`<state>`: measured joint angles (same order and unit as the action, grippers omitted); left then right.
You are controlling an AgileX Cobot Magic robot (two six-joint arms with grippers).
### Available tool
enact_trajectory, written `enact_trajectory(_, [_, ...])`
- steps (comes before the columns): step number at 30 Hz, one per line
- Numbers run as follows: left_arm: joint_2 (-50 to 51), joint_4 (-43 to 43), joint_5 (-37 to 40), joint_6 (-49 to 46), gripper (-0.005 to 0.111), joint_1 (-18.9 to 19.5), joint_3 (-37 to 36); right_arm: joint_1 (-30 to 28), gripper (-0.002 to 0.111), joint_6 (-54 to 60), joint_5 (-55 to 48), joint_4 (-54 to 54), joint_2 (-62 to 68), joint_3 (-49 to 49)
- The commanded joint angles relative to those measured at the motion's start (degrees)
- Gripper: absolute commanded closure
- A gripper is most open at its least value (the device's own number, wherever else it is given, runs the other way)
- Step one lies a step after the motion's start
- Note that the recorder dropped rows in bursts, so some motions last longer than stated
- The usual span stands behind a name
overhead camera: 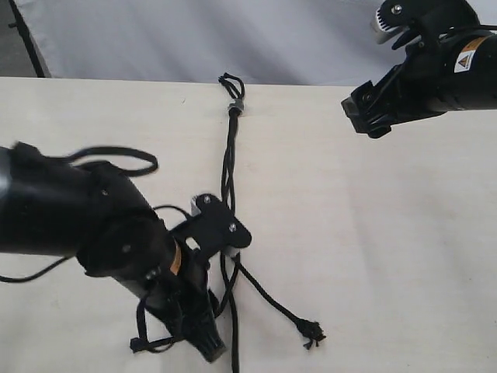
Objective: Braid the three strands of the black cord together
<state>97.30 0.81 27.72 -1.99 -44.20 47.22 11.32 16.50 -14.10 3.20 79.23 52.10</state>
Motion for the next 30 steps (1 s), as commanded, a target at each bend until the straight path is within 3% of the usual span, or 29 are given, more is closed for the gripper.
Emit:
enact_trajectory(1, [-15.0,10.8,-2.7,0.3,0.068,6.4,2.1,-0.3,0.022,-0.2,-3.0,-7.1,-0.4,-0.2])
enact_trajectory(3, [-20.3,12.1,-4.5,0.7,0.083,14.5,2.1,-0.3,0.023,-0.2,-4.2,-15.2,-0.4,-0.1])
enact_trajectory(4, [-22.3,12.1,-4.3,2.0,0.097,20.0,1.3,0.7,0.023,0.7,-6.6,-18.4,-0.4,0.5])
enact_trajectory(5, [-22.9,12.1,-4.3,2.3,0.107,22.9,0.5,1.9,0.023,1.6,-8.2,-19.0,-0.4,0.8])
enact_trajectory(6, [-23.3,12.1,-5.8,2.4,0.106,27.9,-1.3,4.8,0.023,3.1,-11.0,-19.1,-0.2,1.3])
enact_trajectory(9, [-23.2,12.0,-17.7,5.9,0.106,35.5,-5.9,15.1,0.025,3.8,-11.8,-19.7,0.4,1.9])
enact_trajectory(12, [-23.2,12.0,-18.9,5.9,0.106,37.0,-6.4,22.4,0.037,3.8,-13.3,-19.7,2.0,2.5])
enact_trajectory(17, [-23.2,12.0,-18.9,5.9,0.106,37.2,-6.4,35.5,0.074,1.5,-14.1,-19.7,8.4,2.5])
enact_trajectory(18, [-23.2,12.0,-18.9,5.9,0.106,37.2,-6.4,36.7,0.076,0.4,-14.1,-19.7,9.4,2.5])
enact_trajectory(20, [-23.2,12.0,-18.9,5.9,0.106,37.2,-6.4,39.0,0.075,-3.2,-13.7,-19.7,11.7,2.5])
enact_trajectory(26, [-23.2,12.0,-18.9,6.1,0.106,37.2,-6.4,40.1,0.049,-9.8,-16.5,-17.9,17.6,2.5])
enact_trajectory(30, [-23.2,12.0,-18.9,6.2,0.106,37.2,-6.4,40.1,0.045,-10.7,-18.4,-17.7,21.1,2.5])
